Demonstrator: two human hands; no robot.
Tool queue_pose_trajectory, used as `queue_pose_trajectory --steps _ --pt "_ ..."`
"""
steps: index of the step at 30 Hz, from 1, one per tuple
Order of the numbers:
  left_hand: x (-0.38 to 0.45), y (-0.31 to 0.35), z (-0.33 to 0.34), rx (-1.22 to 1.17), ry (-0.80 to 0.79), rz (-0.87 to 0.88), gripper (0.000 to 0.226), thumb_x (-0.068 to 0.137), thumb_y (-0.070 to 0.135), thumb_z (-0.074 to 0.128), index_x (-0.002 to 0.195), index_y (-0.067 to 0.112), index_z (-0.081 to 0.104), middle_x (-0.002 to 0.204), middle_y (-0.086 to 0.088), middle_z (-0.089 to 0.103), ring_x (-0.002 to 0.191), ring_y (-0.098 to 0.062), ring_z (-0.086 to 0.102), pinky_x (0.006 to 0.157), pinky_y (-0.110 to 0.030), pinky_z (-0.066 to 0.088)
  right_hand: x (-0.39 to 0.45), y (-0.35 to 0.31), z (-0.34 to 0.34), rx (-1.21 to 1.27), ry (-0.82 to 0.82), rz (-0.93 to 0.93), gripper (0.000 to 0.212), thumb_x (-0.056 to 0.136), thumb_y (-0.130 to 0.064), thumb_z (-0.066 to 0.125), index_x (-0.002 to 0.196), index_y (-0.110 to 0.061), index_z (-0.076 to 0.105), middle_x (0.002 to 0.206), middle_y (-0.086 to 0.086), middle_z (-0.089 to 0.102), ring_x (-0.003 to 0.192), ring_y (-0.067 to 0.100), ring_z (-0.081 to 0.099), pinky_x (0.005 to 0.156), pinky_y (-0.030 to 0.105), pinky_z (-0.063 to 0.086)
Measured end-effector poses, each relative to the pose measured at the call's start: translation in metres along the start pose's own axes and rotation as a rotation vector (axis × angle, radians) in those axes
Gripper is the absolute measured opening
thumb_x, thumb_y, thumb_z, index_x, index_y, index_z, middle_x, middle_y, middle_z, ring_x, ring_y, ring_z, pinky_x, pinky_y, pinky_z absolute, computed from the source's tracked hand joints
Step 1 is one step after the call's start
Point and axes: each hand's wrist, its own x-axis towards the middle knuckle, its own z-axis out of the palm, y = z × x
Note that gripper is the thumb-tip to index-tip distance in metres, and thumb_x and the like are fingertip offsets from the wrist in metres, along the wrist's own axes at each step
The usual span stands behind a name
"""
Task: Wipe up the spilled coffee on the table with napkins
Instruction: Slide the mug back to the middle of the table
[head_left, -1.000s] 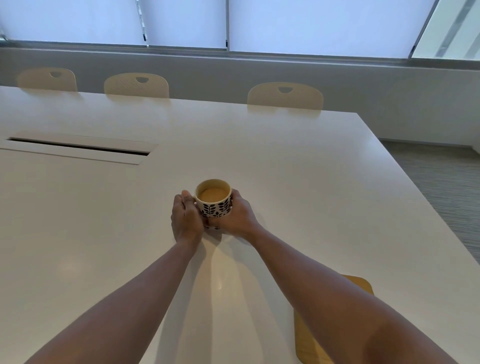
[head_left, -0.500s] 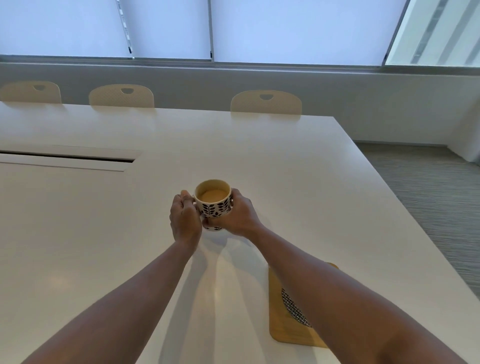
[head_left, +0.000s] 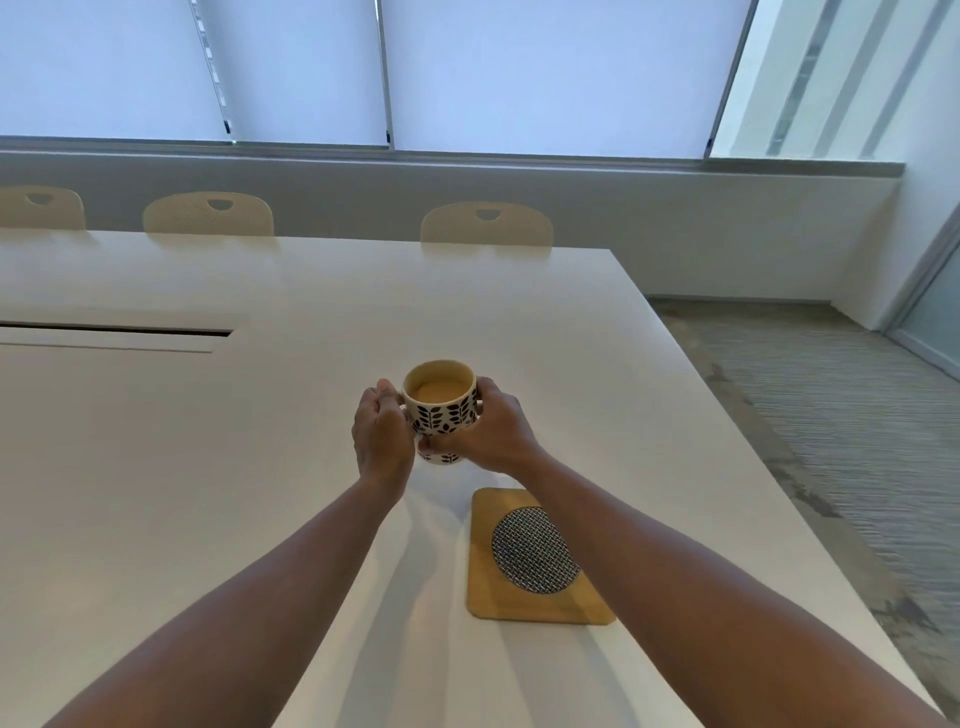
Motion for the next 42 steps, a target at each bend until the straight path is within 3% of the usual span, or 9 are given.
queue_pose_trajectory --steps 12,17,21,28,30,33,35,39,42 --pt "-0.065 0.003 0.025 -0.031 -0.099 -0.016 0.035 0.106 0.034 0.034 0.087 0.014 0.055 0.092 -0.005 0.064 0.097 -0.031 0.067 0.08 -0.051 0.055 -0.06 0.018 -0.048 -0.034 0.067 0.028 0.086 0.046 -0.049 0.091 0.118 -0.022 0.053 0.087 -0.022 0.056 0.081 -0.006 0.056 0.066 0.011 0.044" --pt "-0.085 -0.002 0.029 -0.053 -0.122 -0.039 0.035 0.107 0.033 0.034 0.09 0.01 0.054 0.094 -0.009 0.065 0.096 -0.029 0.068 0.064 -0.036 0.054 -0.08 0.024 -0.058 -0.032 0.076 0.049 0.088 0.043 -0.051 0.089 0.118 -0.024 0.052 0.086 -0.023 0.056 0.08 -0.009 0.056 0.061 0.009 0.041" --pt "-0.1 -0.005 0.032 -0.044 -0.14 -0.052 0.033 0.107 0.031 0.034 0.09 0.011 0.055 0.1 -0.012 0.065 0.102 -0.032 0.068 0.079 -0.048 0.055 -0.095 0.029 -0.062 -0.03 0.085 0.071 0.088 0.043 -0.052 0.089 0.118 -0.025 0.052 0.087 -0.023 0.055 0.081 -0.009 0.054 0.062 0.01 0.041" --pt "-0.12 -0.017 0.029 -0.029 -0.143 -0.072 0.034 0.106 0.032 0.033 0.093 0.011 0.055 0.099 -0.011 0.066 0.1 -0.028 0.067 0.056 -0.026 0.052 -0.118 0.035 -0.064 -0.023 0.074 0.091 0.093 0.039 -0.056 0.086 0.12 -0.027 0.051 0.09 -0.021 0.056 0.085 -0.004 0.056 0.065 0.011 0.043" --pt "-0.124 -0.019 0.028 -0.02 -0.138 -0.08 0.034 0.106 0.033 0.033 0.092 0.012 0.055 0.101 -0.012 0.067 0.101 -0.028 0.068 0.062 -0.034 0.057 -0.123 0.037 -0.064 -0.036 0.073 0.092 0.093 0.039 -0.058 0.085 0.119 -0.027 0.051 0.091 -0.02 0.057 0.087 0.0 0.058 0.068 0.014 0.046" --pt "-0.131 -0.022 0.028 -0.003 -0.138 -0.092 0.033 0.105 0.033 0.034 0.089 0.014 0.055 0.105 -0.014 0.068 0.102 -0.029 0.068 0.085 -0.052 0.057 -0.131 0.04 -0.064 -0.045 0.066 0.103 0.093 0.039 -0.059 0.085 0.12 -0.027 0.05 0.095 -0.018 0.058 0.089 0.002 0.059 0.07 0.017 0.049" --pt "-0.134 -0.024 0.027 0.018 -0.136 -0.088 0.033 0.105 0.033 0.034 0.089 0.015 0.056 0.102 -0.011 0.068 0.1 -0.028 0.068 0.088 -0.054 0.055 -0.134 0.041 -0.064 -0.05 0.062 0.116 0.094 0.039 -0.06 0.084 0.12 -0.028 0.05 0.097 -0.017 0.059 0.092 0.004 0.06 0.073 0.021 0.052" --pt "-0.137 -0.03 0.024 0.017 -0.137 -0.093 0.035 0.104 0.034 0.035 0.085 0.012 0.054 0.084 -0.006 0.065 0.082 -0.024 0.062 0.064 -0.038 0.049 -0.14 0.042 -0.063 -0.049 0.06 0.14 0.094 0.035 -0.062 0.082 0.117 -0.028 0.052 0.091 -0.019 0.058 0.09 0.004 0.061 0.075 0.023 0.053" --pt "-0.14 -0.032 0.023 0.015 -0.17 -0.092 0.035 0.105 0.035 0.035 0.088 0.012 0.053 0.084 -0.008 0.062 0.078 -0.022 0.058 0.061 -0.034 0.045 -0.143 0.043 -0.063 -0.038 0.059 0.143 0.093 0.036 -0.063 0.081 0.117 -0.026 0.052 0.093 -0.018 0.059 0.09 0.006 0.061 0.075 0.023 0.052"
